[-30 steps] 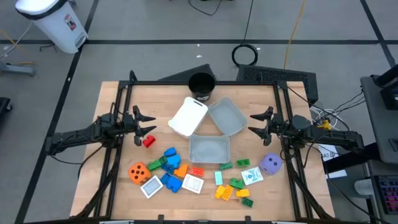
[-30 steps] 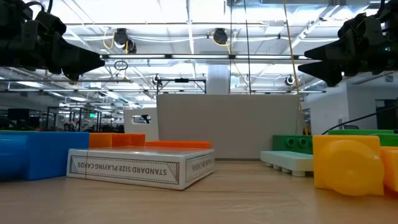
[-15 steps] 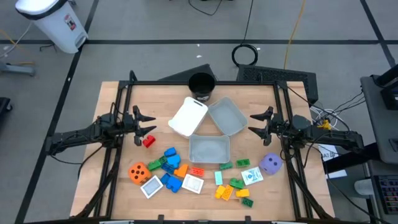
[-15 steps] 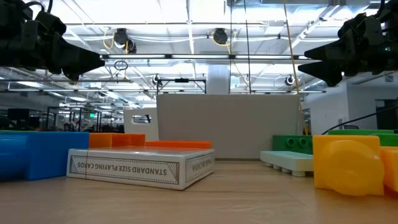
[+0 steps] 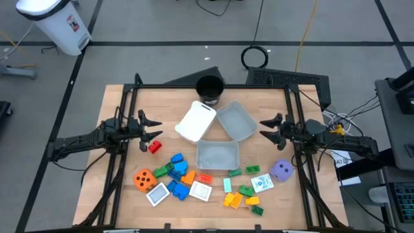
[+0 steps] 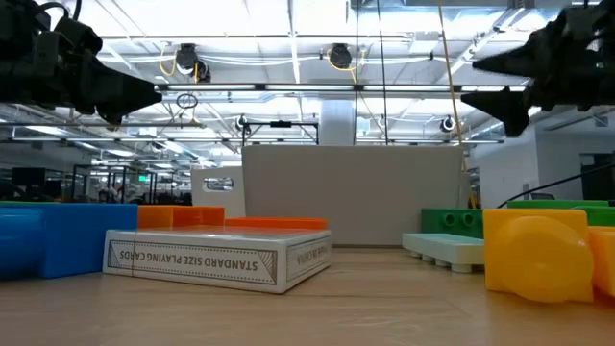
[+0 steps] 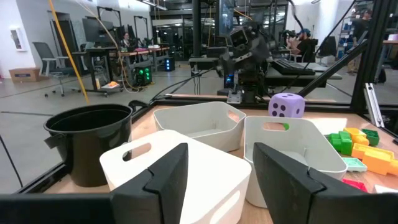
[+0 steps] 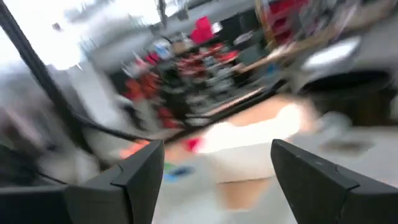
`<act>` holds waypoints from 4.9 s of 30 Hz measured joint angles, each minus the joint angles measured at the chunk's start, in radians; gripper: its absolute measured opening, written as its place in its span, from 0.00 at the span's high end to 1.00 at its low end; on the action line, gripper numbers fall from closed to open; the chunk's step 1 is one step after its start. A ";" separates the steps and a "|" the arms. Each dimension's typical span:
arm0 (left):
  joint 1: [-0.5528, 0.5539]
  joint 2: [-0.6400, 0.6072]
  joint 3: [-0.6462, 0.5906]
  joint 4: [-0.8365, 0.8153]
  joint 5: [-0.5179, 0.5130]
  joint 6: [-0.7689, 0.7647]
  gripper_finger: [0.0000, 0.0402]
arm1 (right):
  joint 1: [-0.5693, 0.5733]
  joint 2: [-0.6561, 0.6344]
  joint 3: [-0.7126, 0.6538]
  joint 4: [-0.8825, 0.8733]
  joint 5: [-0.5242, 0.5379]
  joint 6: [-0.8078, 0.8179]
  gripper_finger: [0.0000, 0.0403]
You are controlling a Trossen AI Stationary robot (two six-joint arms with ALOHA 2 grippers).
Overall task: Pick & Place Toys
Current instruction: Put the purple die into the bottom gray bin
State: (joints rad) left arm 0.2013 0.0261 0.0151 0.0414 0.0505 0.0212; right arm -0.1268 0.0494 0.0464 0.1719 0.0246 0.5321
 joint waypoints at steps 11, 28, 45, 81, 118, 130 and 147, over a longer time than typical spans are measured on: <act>0.000 0.000 0.000 0.006 0.000 0.000 0.53 | -0.001 0.022 0.000 0.128 0.131 0.188 0.34; 0.000 0.000 0.000 0.015 0.000 0.000 0.53 | 0.441 0.750 0.722 -0.232 -0.057 0.006 0.12; 0.000 0.000 0.000 0.014 0.000 0.000 0.53 | 0.738 1.496 1.141 -1.500 -0.158 0.802 0.16; 0.000 0.000 0.000 0.014 0.000 0.000 0.53 | 0.761 1.626 1.039 -1.595 -0.099 0.711 0.54; 0.000 0.000 0.000 0.014 0.000 0.000 0.53 | 0.684 1.132 1.059 -0.752 0.394 0.170 0.62; 0.000 0.000 0.000 0.014 0.000 0.000 0.53 | 0.519 1.267 1.059 -0.541 0.382 -0.102 0.62; 0.000 0.000 0.000 0.014 0.000 0.000 0.53 | 0.401 1.565 1.059 -0.356 0.340 -0.343 0.62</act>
State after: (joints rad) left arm 0.2014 0.0257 0.0151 0.0556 0.0509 0.0213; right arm 0.2742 1.6143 1.1053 -0.1841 0.3649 0.1886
